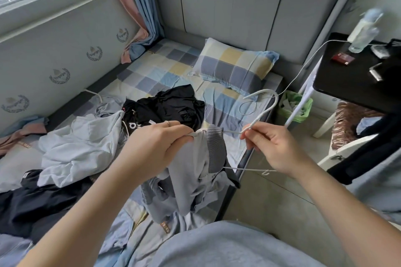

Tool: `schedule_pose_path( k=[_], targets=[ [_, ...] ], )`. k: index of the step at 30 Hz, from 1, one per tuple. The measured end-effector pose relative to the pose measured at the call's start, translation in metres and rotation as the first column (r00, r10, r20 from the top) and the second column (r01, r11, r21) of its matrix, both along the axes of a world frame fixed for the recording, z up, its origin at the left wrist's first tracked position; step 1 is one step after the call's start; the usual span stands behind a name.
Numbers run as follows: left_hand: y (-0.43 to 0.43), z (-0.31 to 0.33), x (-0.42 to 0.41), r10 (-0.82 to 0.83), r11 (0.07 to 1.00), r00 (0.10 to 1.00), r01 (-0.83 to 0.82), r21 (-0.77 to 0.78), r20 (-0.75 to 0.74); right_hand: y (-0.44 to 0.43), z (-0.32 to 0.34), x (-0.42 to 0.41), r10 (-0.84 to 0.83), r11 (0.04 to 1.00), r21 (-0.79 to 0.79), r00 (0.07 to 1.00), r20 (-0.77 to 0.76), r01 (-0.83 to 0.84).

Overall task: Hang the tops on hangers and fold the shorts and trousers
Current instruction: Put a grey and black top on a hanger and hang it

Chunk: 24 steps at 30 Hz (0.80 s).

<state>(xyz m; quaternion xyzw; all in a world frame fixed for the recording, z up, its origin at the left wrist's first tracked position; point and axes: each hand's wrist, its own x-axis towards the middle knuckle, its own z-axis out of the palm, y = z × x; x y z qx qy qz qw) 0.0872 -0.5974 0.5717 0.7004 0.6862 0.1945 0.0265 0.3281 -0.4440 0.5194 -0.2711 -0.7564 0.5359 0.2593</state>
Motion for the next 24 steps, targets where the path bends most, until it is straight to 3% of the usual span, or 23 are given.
schedule_pose_path(
  k=[6, 11, 13, 15, 17, 19, 22, 24],
  targets=[
    [0.009, -0.001, 0.026, -0.022, 0.999, 0.999, 0.021, 0.041, 0.032, -0.016, 0.017, -0.022, 0.124, 0.985, 0.118, 0.991, 0.039, -0.128],
    [0.013, -0.01, 0.031, 0.028, 0.998, 0.99, -0.036, 0.056, 0.137, -0.019, 0.025, -0.031, 0.131, 0.984, 0.113, 0.988, 0.078, -0.14],
    [0.012, -0.015, 0.027, 0.056, 0.993, 0.979, -0.075, 0.092, 0.198, -0.018, 0.02, -0.029, 0.048, 0.992, 0.109, 0.995, 0.091, -0.057],
    [0.01, -0.02, 0.019, 0.089, 0.982, 0.966, -0.125, 0.14, 0.243, -0.016, 0.009, -0.022, -0.157, 0.961, 0.244, 0.984, 0.085, 0.132],
    [0.005, -0.022, 0.009, 0.125, 0.969, 0.947, -0.18, 0.167, 0.295, -0.017, -0.004, -0.01, -0.395, 0.817, 0.46, 0.919, 0.004, 0.349],
    [0.002, -0.021, 0.002, 0.174, 0.951, 0.927, -0.246, 0.19, 0.331, -0.021, -0.018, -0.002, -0.461, 0.718, 0.55, 0.883, -0.085, 0.428],
    [-0.001, -0.019, 0.004, 0.21, 0.932, 0.891, -0.307, 0.192, 0.403, -0.034, -0.031, -0.011, -0.2, 0.91, 0.367, 0.98, -0.02, 0.194],
    [0.001, -0.017, 0.01, 0.208, 0.928, 0.861, -0.324, 0.186, 0.464, -0.043, -0.037, -0.028, -0.017, 0.975, 0.224, 0.995, 0.096, -0.005]
  ],
)
